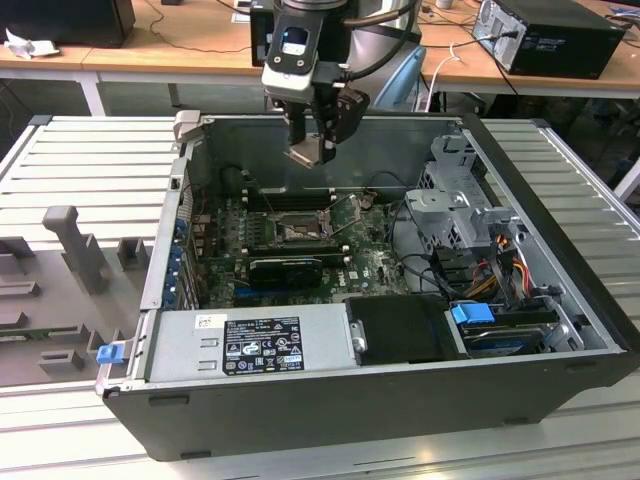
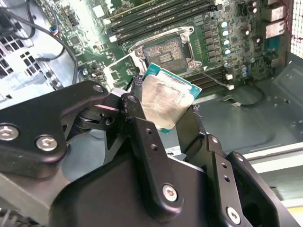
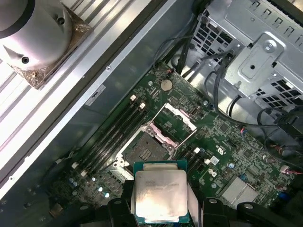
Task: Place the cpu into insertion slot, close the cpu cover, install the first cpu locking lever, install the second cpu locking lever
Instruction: 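Place the cpu into insertion slot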
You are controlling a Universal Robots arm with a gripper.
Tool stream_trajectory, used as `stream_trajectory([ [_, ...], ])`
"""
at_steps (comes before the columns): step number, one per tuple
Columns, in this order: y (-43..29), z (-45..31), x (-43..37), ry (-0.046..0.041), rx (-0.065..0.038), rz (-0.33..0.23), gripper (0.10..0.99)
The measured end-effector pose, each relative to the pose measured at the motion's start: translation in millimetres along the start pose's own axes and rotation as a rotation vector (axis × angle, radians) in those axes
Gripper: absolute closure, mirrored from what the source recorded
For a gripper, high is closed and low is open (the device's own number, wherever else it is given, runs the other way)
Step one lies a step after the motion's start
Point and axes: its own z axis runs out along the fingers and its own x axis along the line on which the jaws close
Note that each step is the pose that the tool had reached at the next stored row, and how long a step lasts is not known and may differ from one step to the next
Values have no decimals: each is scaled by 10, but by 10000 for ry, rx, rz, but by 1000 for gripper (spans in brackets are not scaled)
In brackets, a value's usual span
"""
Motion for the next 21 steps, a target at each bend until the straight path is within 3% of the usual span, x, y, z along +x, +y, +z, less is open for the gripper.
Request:
stream_trajectory([
  [21, -1, 11, 0, -238, -53, 2639, 557],
])
